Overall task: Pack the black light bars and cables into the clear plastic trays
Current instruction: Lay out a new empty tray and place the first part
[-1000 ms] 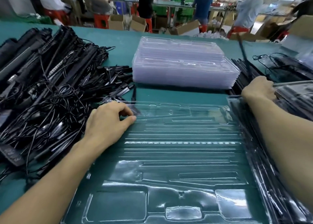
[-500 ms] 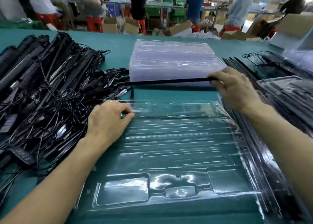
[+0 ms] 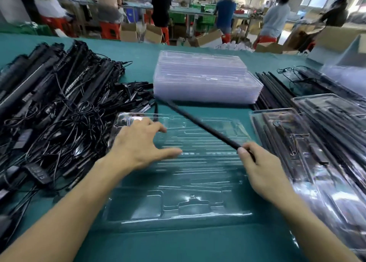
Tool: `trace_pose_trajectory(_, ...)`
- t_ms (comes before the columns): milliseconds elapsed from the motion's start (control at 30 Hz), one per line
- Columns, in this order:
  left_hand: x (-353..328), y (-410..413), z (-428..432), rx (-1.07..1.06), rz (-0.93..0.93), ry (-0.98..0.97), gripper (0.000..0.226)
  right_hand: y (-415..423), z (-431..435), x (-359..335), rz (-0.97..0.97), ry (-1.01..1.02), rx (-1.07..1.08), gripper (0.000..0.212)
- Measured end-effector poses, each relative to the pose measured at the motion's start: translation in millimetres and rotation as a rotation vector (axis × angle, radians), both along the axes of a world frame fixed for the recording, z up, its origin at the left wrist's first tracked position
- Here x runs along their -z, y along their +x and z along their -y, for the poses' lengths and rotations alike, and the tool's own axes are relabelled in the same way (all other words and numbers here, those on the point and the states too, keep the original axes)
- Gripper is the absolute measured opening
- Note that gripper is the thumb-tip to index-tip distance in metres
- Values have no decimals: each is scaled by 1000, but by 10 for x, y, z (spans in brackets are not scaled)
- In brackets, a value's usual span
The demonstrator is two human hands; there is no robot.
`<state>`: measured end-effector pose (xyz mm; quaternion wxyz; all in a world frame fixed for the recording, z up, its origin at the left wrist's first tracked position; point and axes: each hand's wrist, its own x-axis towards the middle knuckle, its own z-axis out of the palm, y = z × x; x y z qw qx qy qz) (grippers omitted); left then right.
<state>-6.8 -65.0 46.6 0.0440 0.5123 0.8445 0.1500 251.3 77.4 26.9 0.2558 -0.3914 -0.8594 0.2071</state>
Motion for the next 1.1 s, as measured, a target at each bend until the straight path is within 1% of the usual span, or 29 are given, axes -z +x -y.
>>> trace_pose_trajectory(33,25,48,17,47,3,-70,115,-14,14,55,70,58,3,20)
trace_pose_trajectory(67,74,84,41,95,-9,-140,126,-27,11,85,139,111,1,20)
trace_pose_trajectory(100,136,106,65,139,-22,-183,132,-35,-7,93,166,137,2,20)
trace_pose_trajectory(133,198,112,89,170,-33,-189,135,-37,-29,81,142,131,-4,18)
trace_pose_trajectory(300,291,27,129,169,-71,-46,137,-2,-79,-6,-69,-5,-36,15)
trace_pose_trajectory(367,270,40,125,188,-65,-16,133,16,-50,-32,-101,-38,-48,13)
trace_pose_trajectory(400,245,68,126,186,-27,25,127,27,-23,-46,-116,-50,-56,13)
trace_pose_trajectory(433,204,104,123,170,53,95,117,33,18,-64,-137,-67,-68,14)
trace_pose_trajectory(467,149,146,117,146,173,186,104,30,71,-85,-161,-88,-83,15)
trace_pose_trajectory(533,29,261,79,138,475,382,67,-14,190,-124,-194,-148,-137,16)
trace_pose_trajectory(567,-27,337,44,165,644,455,54,-54,248,-136,-203,-196,-172,16)
trace_pose_trajectory(633,-129,500,-41,220,938,547,37,-162,349,-167,-207,-295,-250,15)
trace_pose_trajectory(667,-176,569,-85,223,1027,593,30,-219,386,-181,-189,-325,-290,14)
trace_pose_trajectory(733,-261,648,-169,194,1139,732,24,-319,419,-175,-98,-318,-346,17)
trace_pose_trajectory(767,-307,652,-204,173,1167,809,25,-350,420,-159,-52,-299,-352,24)
trace_pose_trajectory(800,-356,634,-228,161,1138,882,26,-366,414,-149,-34,-292,-344,32)
trace_pose_trajectory(833,-391,588,-249,168,1055,948,26,-373,406,-152,-49,-314,-327,35)
trace_pose_trajectory(900,-469,479,-268,213,820,1004,27,-366,370,-145,-104,-374,-315,32)
trace_pose_trajectory(933,-511,443,-274,224,679,979,28,-357,347,-143,-122,-388,-313,28)
trace_pose_trajectory(1000,-537,398,-295,224,341,847,33,-348,311,-134,-202,-443,-272,22)
trace_pose_trajectory(1033,-521,391,-302,219,193,747,35,-354,299,-131,-279,-488,-226,22)
trace_pose_trajectory(1100,-458,402,-294,183,-32,519,39,-357,268,-148,-484,-606,-106,28)
